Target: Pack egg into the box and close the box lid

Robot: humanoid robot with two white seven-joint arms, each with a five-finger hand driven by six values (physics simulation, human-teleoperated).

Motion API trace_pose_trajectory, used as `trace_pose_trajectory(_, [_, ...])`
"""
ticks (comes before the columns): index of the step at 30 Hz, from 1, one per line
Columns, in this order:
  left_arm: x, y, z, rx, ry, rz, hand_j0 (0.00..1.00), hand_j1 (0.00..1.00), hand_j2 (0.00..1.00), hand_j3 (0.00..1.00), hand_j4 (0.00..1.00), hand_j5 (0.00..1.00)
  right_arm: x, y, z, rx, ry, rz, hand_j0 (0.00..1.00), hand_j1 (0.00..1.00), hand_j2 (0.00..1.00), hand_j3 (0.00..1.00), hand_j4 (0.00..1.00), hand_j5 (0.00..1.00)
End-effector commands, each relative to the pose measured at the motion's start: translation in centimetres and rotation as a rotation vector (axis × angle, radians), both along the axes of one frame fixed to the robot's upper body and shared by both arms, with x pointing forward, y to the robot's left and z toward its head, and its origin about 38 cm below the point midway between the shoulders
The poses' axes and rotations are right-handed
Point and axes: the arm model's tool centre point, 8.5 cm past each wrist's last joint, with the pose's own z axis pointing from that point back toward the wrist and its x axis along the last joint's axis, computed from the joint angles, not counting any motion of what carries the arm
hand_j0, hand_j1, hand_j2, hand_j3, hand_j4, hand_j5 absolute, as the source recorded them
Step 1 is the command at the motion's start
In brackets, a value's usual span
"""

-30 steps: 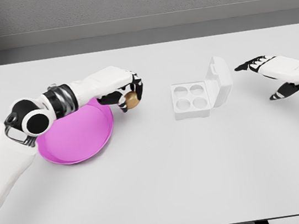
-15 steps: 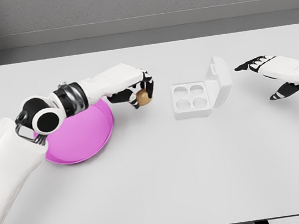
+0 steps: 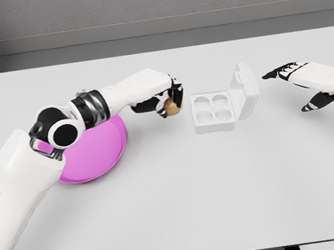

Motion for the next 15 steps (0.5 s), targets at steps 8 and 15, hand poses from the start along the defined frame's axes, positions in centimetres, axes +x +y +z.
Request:
trace_pose_trajectory(8, [-0.5, -4.3, 0.9, -0.038, -0.035, -0.044, 0.31, 0.31, 0.31, 0.31, 0.31, 0.31, 0.0, -0.1, 0.0, 0.004, 0.001, -0.003, 1.0, 1.0, 1.0, 1.0, 1.0, 1.0])
trace_pose_trajectory(15, [0.0, -5.9, 1.3, -0.051, -0.04, -0.044, 0.9, 0.9, 0.9, 0.9, 0.9, 0.9, 0.0, 0.0, 0.1, 0.005, -0.001, 0.0, 1.0, 1.0, 1.0, 1.0, 1.0, 1.0])
